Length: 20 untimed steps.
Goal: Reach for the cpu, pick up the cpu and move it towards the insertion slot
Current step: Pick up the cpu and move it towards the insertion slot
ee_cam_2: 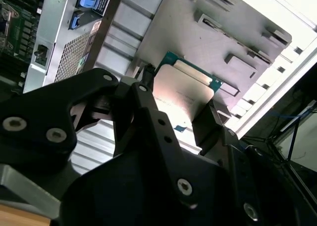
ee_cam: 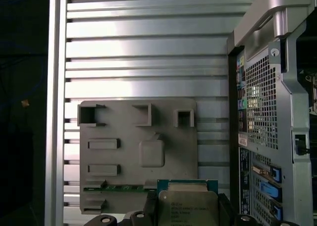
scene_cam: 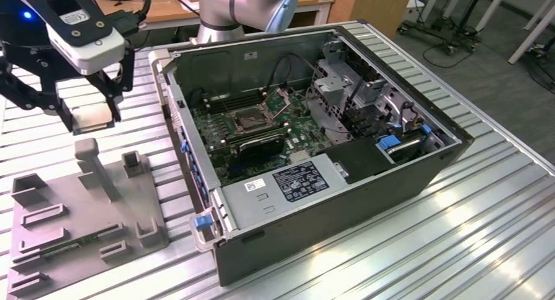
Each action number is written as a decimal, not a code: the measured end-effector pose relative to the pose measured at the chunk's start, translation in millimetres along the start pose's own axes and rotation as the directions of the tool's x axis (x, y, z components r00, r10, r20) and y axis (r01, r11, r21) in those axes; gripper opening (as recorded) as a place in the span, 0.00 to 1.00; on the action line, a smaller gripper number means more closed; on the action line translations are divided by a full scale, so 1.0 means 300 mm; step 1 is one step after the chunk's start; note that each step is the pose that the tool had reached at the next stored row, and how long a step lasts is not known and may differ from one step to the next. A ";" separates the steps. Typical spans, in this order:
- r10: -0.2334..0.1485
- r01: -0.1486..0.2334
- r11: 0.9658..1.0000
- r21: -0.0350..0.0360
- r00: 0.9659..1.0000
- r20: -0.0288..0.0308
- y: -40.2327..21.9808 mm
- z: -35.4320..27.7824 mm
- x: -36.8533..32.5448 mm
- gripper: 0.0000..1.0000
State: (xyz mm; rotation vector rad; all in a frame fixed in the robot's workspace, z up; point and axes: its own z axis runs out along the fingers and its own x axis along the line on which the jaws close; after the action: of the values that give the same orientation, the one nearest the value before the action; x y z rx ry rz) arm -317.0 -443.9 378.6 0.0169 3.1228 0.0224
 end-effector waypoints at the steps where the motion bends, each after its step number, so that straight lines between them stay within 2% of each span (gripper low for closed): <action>1: 0.000 0.000 1.000 0.000 1.000 0.000 0.000 -0.004 0.000 0.55; 5: 0.000 0.000 1.000 0.003 1.000 0.000 0.002 -0.008 -0.002 0.55; 11: 0.000 0.000 1.000 0.003 1.000 -0.001 0.003 -0.006 -0.049 0.55; 20: 0.000 0.000 1.000 0.003 1.000 -0.001 0.005 -0.004 -0.105 0.55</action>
State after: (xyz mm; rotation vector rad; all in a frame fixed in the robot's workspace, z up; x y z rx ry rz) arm -285.4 -442.8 380.3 0.0168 3.1236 0.0173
